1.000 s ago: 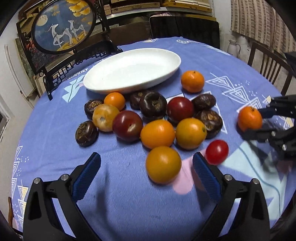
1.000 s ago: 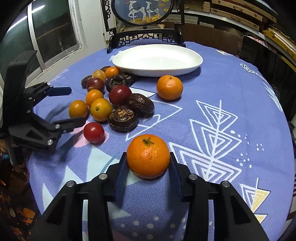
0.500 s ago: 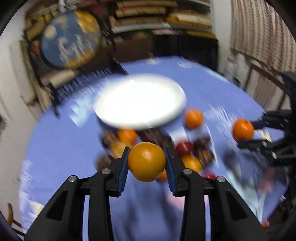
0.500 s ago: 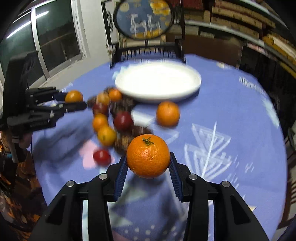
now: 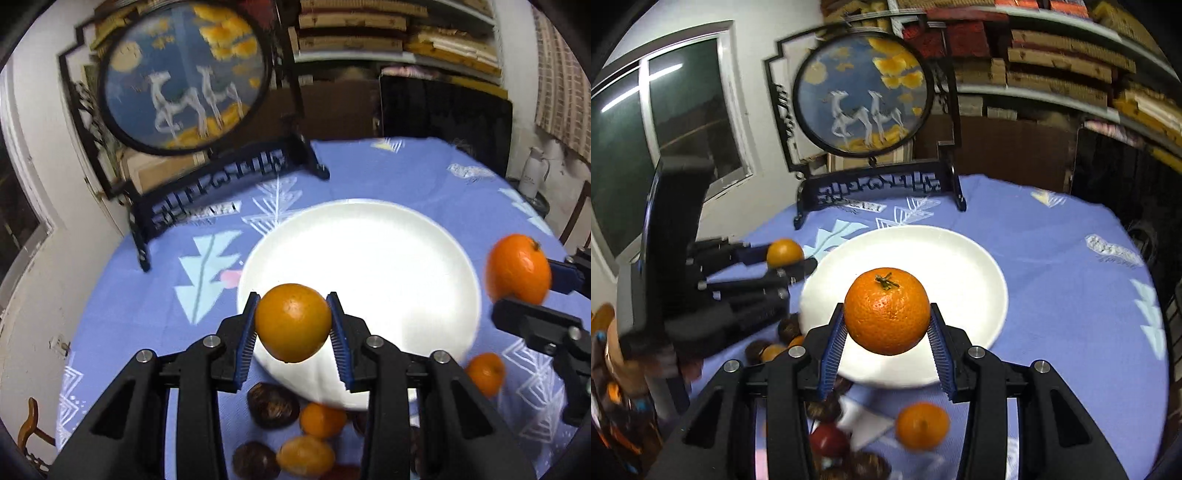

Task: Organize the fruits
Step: 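Carry both fruits over the white plate and open both tools to drop them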

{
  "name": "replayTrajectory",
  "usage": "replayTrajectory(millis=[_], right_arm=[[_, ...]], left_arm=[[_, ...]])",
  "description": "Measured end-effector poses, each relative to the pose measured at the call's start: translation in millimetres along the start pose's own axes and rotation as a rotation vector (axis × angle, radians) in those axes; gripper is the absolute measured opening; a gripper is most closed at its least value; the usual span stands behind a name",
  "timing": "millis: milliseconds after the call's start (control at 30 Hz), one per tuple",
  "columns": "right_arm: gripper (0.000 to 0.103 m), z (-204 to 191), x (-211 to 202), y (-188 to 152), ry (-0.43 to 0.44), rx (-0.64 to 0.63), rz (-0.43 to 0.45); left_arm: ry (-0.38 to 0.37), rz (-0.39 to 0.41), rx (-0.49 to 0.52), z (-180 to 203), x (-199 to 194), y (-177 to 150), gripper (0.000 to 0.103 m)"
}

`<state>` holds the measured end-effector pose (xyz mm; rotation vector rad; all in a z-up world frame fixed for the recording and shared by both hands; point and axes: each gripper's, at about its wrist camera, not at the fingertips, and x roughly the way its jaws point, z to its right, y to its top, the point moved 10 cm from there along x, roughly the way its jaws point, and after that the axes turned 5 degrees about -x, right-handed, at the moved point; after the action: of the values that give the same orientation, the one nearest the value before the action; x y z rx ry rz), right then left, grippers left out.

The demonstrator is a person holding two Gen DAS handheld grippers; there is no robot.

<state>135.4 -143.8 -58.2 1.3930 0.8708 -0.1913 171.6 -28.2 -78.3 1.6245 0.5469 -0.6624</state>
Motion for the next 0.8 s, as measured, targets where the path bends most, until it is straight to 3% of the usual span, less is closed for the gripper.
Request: replayTrajectory(millis=[167,367,400,467,500,800], right_arm=[[0.044,12.6,56.1,-4.7,-0.006,0.051,-0.083],[0.045,15.1,91.5,-13.9,-0.002,0.058,-0.157],[0.046,16.0,93.4,-13.8,-0.008,0.062,-0.158],[0.058,19.0,91.2,-11.6,-0.026,0.069,-0.134],[0.061,19.7,87.8,-10.8,-0.030,0.072,-0.123],[0.067,20.4,47.6,-24.8,-0.041,0.064,-0.094]], left_arm=[[0.025,-0.076,0.022,2.2,42.9,-10.0,0.035],[0.036,-0.130,0.033,3.8,74.1,-21.1,0.037],[0.041,-0.125,0.039,4.1,75.8,-20.7,0.038],[0.050,-0.116,0.041,3.5,76.2,-18.8,0.061],[0.054,-0.102,0.037,2.8,73.9,-17.6,0.065],[0.027,-0.068,0.033,6.7,43.9,-21.9,0.069]])
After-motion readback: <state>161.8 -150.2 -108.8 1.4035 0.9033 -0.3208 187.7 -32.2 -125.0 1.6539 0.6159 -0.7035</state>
